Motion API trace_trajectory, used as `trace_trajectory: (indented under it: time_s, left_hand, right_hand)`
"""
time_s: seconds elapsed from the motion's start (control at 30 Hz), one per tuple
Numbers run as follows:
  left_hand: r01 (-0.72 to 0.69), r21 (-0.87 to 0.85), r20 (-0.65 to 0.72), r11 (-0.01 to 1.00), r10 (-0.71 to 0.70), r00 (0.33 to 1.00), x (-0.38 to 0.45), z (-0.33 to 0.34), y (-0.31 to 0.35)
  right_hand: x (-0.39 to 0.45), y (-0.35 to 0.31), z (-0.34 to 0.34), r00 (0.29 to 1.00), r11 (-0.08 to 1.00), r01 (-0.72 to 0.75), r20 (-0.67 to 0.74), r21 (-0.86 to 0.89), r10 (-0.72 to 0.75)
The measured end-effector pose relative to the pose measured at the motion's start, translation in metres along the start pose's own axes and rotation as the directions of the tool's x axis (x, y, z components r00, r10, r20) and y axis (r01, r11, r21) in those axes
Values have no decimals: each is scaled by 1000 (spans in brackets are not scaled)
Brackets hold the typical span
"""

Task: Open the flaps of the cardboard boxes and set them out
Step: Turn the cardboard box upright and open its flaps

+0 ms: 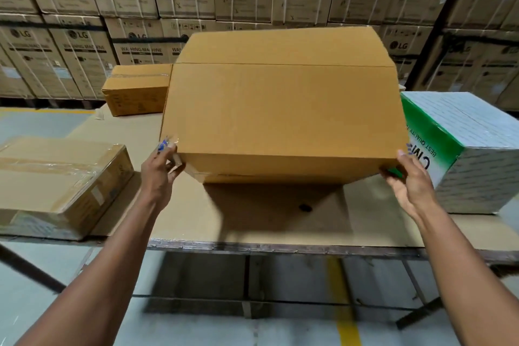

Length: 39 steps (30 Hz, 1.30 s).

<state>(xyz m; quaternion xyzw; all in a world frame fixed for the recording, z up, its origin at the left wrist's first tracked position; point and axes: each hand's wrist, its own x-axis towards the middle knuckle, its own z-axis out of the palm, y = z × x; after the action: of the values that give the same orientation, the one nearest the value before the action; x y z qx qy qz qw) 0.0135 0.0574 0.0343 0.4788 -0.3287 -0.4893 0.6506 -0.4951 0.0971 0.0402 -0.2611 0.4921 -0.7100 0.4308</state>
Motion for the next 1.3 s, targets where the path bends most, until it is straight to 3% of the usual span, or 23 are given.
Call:
trace_trajectory:
  time_s: [0.1, 0.2, 0.33, 0.47, 0.57, 0.77, 0.93, 1.3]
  left_hand:
    - [41, 5, 23, 999, -41, 999, -6, -16, -31]
    - [-11, 190, 8, 982, 9, 1000, -12, -29, -62]
    - [-2, 492, -14, 870, 11, 1000, -11, -58, -106]
    - [116, 641, -110, 759, -60, 992, -17, -74, -137]
    - [243, 652, -217, 718, -130, 968, -16, -76, -145]
    - [348, 569, -170, 745, -307, 936, -18, -75, -159]
    - [346, 540, -143, 767, -322, 936, -23, -81, -162]
    - [306, 580, -71, 755, -327, 942, -37, -103, -167]
  right_hand:
    - [7, 34, -28, 997, 997, -79, 0, 23, 80]
    - [-3, 60, -38, 990, 982, -128, -72, -139, 119]
    - [-23, 98, -45, 986, 905, -134, -142, -403, 82]
    - [-30, 136, -63, 966, 785, -247, -212, -568, 150]
    - [-32, 148, -64, 953, 722, -297, -241, -625, 183]
    - [-35, 155, -55, 948, 690, -306, -273, -656, 160]
    - [-32, 165, -64, 952, 730, -293, -262, -618, 160]
    - [-34, 170, -88, 950, 677, -294, -287, -675, 126]
